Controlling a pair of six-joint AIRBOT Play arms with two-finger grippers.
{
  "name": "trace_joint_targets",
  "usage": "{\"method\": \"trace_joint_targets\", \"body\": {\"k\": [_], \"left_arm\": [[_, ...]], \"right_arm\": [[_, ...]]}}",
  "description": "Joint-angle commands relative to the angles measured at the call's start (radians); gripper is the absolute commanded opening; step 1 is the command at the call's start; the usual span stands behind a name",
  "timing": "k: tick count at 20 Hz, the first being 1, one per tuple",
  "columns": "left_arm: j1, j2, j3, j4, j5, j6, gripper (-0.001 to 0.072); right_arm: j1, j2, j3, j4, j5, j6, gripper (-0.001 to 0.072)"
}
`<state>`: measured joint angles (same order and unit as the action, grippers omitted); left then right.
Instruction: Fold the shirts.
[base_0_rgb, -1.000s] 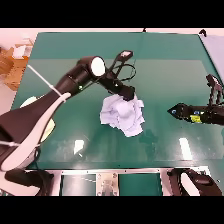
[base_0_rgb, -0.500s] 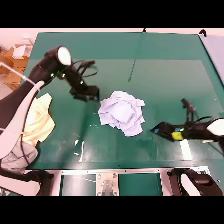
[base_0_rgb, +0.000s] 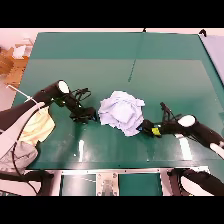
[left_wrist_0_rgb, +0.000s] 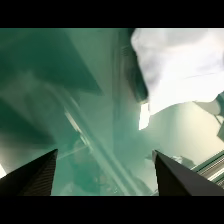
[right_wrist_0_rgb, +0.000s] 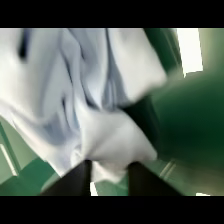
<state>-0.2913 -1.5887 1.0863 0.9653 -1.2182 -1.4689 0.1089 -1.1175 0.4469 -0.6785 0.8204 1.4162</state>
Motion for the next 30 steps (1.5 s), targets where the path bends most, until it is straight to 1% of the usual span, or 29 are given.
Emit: {"method": "trace_joint_targets", "body": {"k": [1, 3, 5, 8, 9, 10, 11, 12, 13, 14, 15, 16, 17, 19, 20, 21, 22, 25, 26, 28, 30], "left_arm": [[0.001, -0.001, -0.026, -0.119, 0.111, 0.025, 0.0716], [-0.004, -0.003, -0.032, -0.223, 0.163, 0.066, 0.0716], [-0.047, -0.003, -0.032, -0.237, 0.214, 0.075, 0.0716], [-0.155, -0.035, -0.039, -0.239, 0.302, 0.081, 0.0714], [-0.189, -0.056, -0.039, -0.241, 0.327, 0.079, 0.065], [-0.213, -0.074, -0.039, -0.247, 0.354, 0.077, 0.0491], [-0.232, -0.086, -0.039, -0.264, 0.386, 0.078, 0.0308], [-0.237, -0.088, -0.039, -0.274, 0.406, 0.079, 0.0085], [-0.232, -0.085, -0.036, -0.265, 0.406, 0.08, 0.0026], [-0.219, -0.082, -0.024, -0.245, 0.377, 0.075, 0.0026], [-0.198, -0.081, -0.002, -0.2, 0.322, 0.047, 0.0025], [-0.169, -0.074, 0.028, -0.109, 0.258, 0.008, 0.0025], [-0.141, -0.048, 0.058, 0.023, 0.209, -0.053, 0.0025], [-0.083, 0.033, 0.116, 0.349, 0.131, -0.197, 0.0025], [-0.052, 0.079, 0.143, 0.486, 0.096, -0.244, 0.0025], [-0.015, 0.129, 0.174, 0.586, 0.067, -0.27, 0.0025], [0.02, 0.172, 0.205, 0.627, 0.053, -0.269, 0.0025], [0.075, 0.265, 0.322, 0.637, 0.054, -0.231, 0.0025], [0.073, 0.281, 0.367, 0.634, 0.054, -0.22, 0.0025], [0.058, 0.313, 0.489, 0.627, 0.05, -0.195, 0.0025], [0.032, 0.354, 0.661, 0.634, 0.055, -0.17, 0.0025]], "right_arm": [[-0.003, -0.171, 0.148, 0.065, -0.006, -0.14, 0.0016], [-0.071, -0.16, 0.231, 0.034, 0.087, -0.145, 0.0013], [-0.175, -0.124, 0.292, -0.013, 0.154, -0.142, 0.0013], [-0.306, -0.1, 0.345, -0.014, 0.253, -0.15, 0.0014], [-0.318, -0.1, 0.345, -0.014, 0.272, -0.164, 0.0013], [-0.317, -0.1, 0.344, -0.018, 0.274, -0.171, 0.0014], [-0.316, -0.1, 0.345, -0.017, 0.273, -0.172, 0.0014], [-0.319, -0.1, 0.349, -0.021, 0.272, -0.175, 0.0013], [-0.332, -0.1, 0.36, -0.027, 0.274, -0.191, 0.0013], [-0.36, -0.1, 0.386, -0.047, 0.281, -0.191, 0.0012], [-0.405, -0.1, 0.423, -0.06, 0.302, -0.19, 0.0012], [-0.457, -0.1, 0.467, -0.06, 0.328, -0.19, 0.0013], [-0.515, -0.1, 0.517, -0.06, 0.358, -0.19, 0.0013], [-0.635, -0.1, 0.618, -0.06, 0.412, -0.183, 0.0013], [-0.691, -0.1, 0.66, -0.059, 0.427, -0.174, 0.0013], [-0.737, -0.099, 0.693, -0.056, 0.436, -0.167, 0.0013], [-0.766, -0.099, 0.716, -0.047, 0.445, -0.168, 0.0013], [-0.784, -0.099, 0.76, 0.039, 0.469, -0.174, 0.0012], [-0.781, -0.099, 0.777, 0.109, 0.486, -0.19, 0.0013], [-0.782, -0.077, 0.824, 0.314, 0.502, -0.236, 0.0012], [-0.784, -0.032, 0.937, 0.464, 0.5, -0.251, 0.0013]]}}
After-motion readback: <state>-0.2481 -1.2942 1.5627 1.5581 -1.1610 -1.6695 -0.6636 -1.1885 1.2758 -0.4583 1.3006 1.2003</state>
